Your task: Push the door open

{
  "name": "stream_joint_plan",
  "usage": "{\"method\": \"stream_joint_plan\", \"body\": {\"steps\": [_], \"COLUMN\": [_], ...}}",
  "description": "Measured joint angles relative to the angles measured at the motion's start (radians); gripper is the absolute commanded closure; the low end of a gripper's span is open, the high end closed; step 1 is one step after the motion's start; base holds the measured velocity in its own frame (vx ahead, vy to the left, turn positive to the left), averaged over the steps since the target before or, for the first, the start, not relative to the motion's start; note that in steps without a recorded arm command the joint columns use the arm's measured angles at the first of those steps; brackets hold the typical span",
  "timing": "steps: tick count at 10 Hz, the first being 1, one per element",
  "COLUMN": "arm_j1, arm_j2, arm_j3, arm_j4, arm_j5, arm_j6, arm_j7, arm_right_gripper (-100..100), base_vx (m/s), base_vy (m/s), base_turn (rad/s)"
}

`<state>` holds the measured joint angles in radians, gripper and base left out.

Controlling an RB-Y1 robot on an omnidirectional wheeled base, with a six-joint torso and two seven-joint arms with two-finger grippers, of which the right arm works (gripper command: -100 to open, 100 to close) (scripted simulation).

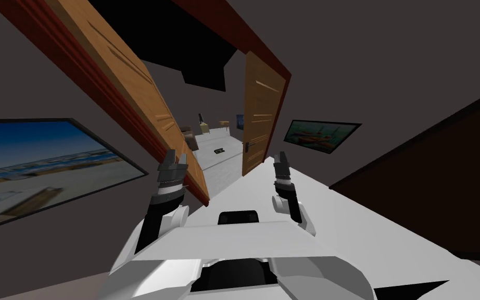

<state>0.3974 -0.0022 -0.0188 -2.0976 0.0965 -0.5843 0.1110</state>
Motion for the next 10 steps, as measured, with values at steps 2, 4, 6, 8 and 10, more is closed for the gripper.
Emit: {"method": "stream_joint_plan", "body": {"steps": [2,4,6,8,10], "arm_j1": [-0.019,-0.051,-0.076,-0.099,-0.128], "arm_j2": [-0.006,-0.014,-0.026,-0.029,-0.037], "arm_j3": [0.012,0.02,0.027,0.042,0.053], "arm_j4": [0.033,0.075,0.108,0.166,0.215], "arm_j5": [-0.001,-0.003,-0.008,-0.01,-0.014], "arm_j6": [0.009,0.021,0.041,0.036,0.046], "arm_j7": [-0.005,-0.011,-0.022,-0.027,-0.037], "arm_right_gripper": [-100,-100,-100,-100,-100], "base_vx": [0.074,0.078,0.071,0.074,0.1], "base_vy": [-0.085,-0.11,-0.106,-0.11,-0.091], "base_turn": [0.056,0.058,0.072,0.064,0.078]}}
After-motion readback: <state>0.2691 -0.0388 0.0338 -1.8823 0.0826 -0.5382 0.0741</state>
